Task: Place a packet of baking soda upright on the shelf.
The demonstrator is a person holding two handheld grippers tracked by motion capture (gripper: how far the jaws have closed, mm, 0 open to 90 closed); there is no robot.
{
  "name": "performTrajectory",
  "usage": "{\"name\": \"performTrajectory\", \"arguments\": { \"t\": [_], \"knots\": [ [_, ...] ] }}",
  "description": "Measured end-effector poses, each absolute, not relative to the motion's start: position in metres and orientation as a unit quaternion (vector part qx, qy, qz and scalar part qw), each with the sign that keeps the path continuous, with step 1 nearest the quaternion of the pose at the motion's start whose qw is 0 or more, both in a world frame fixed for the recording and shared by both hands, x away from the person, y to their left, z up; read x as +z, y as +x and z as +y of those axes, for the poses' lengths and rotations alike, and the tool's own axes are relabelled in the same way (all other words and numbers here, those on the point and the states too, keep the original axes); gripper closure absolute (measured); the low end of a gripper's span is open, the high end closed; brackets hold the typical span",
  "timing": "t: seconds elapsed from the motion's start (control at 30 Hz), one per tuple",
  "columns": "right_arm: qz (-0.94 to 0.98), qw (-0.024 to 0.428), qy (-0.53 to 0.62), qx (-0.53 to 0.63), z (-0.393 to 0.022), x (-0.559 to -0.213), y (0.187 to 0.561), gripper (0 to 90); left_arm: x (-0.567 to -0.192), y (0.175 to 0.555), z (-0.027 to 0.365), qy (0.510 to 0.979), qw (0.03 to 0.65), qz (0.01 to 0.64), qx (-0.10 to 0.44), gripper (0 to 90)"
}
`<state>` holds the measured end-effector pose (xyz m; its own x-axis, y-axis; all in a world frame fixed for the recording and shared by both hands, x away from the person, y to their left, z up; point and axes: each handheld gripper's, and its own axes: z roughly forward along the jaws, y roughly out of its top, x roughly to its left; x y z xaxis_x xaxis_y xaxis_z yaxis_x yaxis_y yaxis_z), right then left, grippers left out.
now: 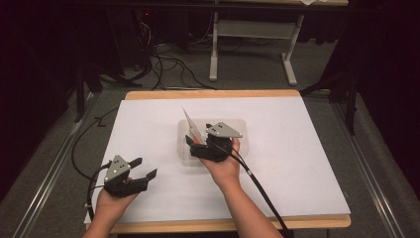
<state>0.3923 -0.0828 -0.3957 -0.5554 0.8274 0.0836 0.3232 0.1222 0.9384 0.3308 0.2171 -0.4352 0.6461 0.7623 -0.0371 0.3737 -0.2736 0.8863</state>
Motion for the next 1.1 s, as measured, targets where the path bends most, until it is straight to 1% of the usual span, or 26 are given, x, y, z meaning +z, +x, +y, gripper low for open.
{"name": "performTrajectory", "arguments": {
  "t": [0.27,0.37,0.47,0.6,0.63,0.67,0.7,0.83,0.87,0.9,0.93,0.97,1.0,1.03,1.1],
  "knots": [
    [0.719,0.236,0.396,0.521,-0.091,-0.399,0.377,18.8,-0.435,0.331,0.219,0.77,0.477,0.37,0.205,31.1],
    [0.721,0.233,0.393,0.52,-0.101,-0.4,0.367,18.8,-0.435,0.331,0.22,0.769,0.478,0.371,0.206,31.0],
    [0.721,0.227,0.394,0.523,-0.119,-0.399,0.353,18.8,-0.434,0.331,0.22,0.77,0.476,0.371,0.207,31.0],
    [0.72,0.23,0.397,0.521,-0.141,-0.394,0.339,19.4,-0.435,0.332,0.222,0.768,0.475,0.375,0.209,31.1],
    [0.72,0.23,0.397,0.521,-0.141,-0.394,0.339,19.4,-0.435,0.332,0.222,0.768,0.475,0.375,0.209,31.1],
    [0.719,0.234,0.396,0.521,-0.148,-0.393,0.336,19.6,-0.435,0.332,0.223,0.767,0.475,0.376,0.21,31.1],
    [0.719,0.247,0.397,0.514,-0.164,-0.389,0.329,20.1,-0.434,0.332,0.224,0.766,0.476,0.379,0.21,31.1],
    [0.717,0.263,0.402,0.505,-0.186,-0.386,0.322,21.2,-0.434,0.333,0.227,0.761,0.477,0.385,0.211,31.1],
    [0.721,0.281,0.41,0.483,-0.206,-0.384,0.318,23.6,-0.434,0.333,0.229,0.758,0.478,0.39,0.212,31.1],
    [0.721,0.281,0.41,0.483,-0.206,-0.384,0.318,23.6,-0.434,0.333,0.229,0.758,0.478,0.39,0.212,31.0],
    [0.716,0.294,0.424,0.471,-0.226,-0.384,0.316,24.3,-0.434,0.333,0.231,0.756,0.478,0.393,0.212,31.1],
    [0.716,0.294,0.424,0.471,-0.226,-0.384,0.316,24.3,-0.434,0.333,0.232,0.755,0.479,0.394,0.213,31.1],
    [0.713,0.297,0.431,0.467,-0.233,-0.385,0.316,25.2,-0.434,0.333,0.233,0.753,0.479,0.397,0.212,31.0],
    [0.706,0.305,0.447,0.457,-0.257,-0.387,0.314,28.9,-0.434,0.333,0.234,0.752,0.479,0.399,0.212,31.0],
    [0.698,0.313,0.462,0.449,-0.275,-0.392,0.312,30.4,-0.434,0.333,0.234,0.752,0.478,0.401,0.212,31.0]
  ]
}}
